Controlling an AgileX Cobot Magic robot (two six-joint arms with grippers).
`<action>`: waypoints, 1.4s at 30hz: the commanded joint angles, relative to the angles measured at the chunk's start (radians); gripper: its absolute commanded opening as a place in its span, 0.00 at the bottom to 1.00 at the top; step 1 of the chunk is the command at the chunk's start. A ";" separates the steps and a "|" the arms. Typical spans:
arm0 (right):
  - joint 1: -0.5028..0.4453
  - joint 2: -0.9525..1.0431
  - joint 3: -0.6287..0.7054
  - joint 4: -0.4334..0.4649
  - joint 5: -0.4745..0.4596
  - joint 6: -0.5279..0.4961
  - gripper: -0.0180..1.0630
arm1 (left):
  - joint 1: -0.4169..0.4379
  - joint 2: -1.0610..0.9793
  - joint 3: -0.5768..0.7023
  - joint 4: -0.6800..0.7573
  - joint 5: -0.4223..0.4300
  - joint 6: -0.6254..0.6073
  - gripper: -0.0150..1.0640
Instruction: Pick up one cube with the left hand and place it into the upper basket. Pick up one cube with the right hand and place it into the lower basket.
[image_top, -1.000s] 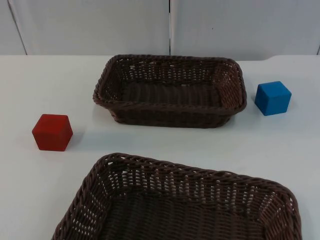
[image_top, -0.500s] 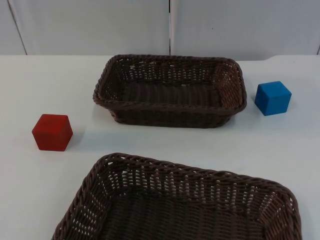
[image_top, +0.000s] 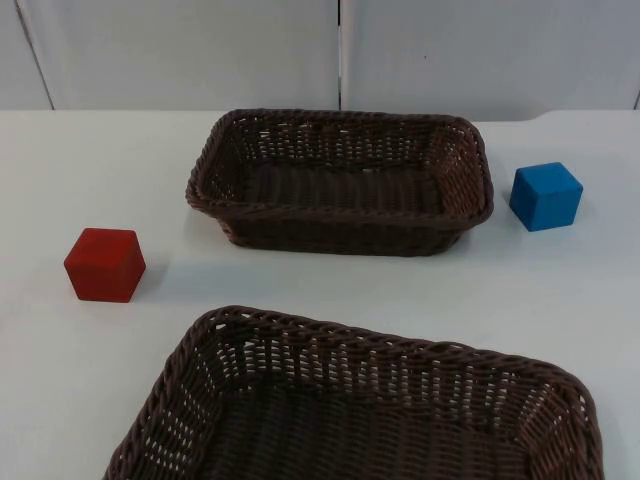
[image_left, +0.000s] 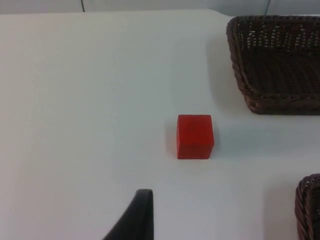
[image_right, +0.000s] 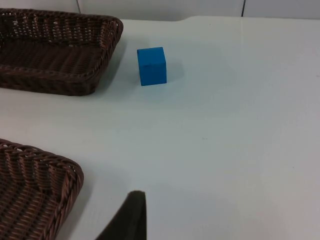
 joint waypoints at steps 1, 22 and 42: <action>-0.006 -0.003 0.008 0.004 -0.005 0.006 0.99 | 0.004 0.040 -0.031 -0.015 -0.019 0.014 0.99; -0.006 -0.003 0.008 0.002 -0.005 0.006 0.99 | 0.003 0.390 -0.136 -0.494 -0.026 0.415 0.98; -0.006 -0.003 0.008 0.002 -0.005 0.006 0.99 | -0.161 0.738 -0.159 -0.554 -0.253 0.502 0.98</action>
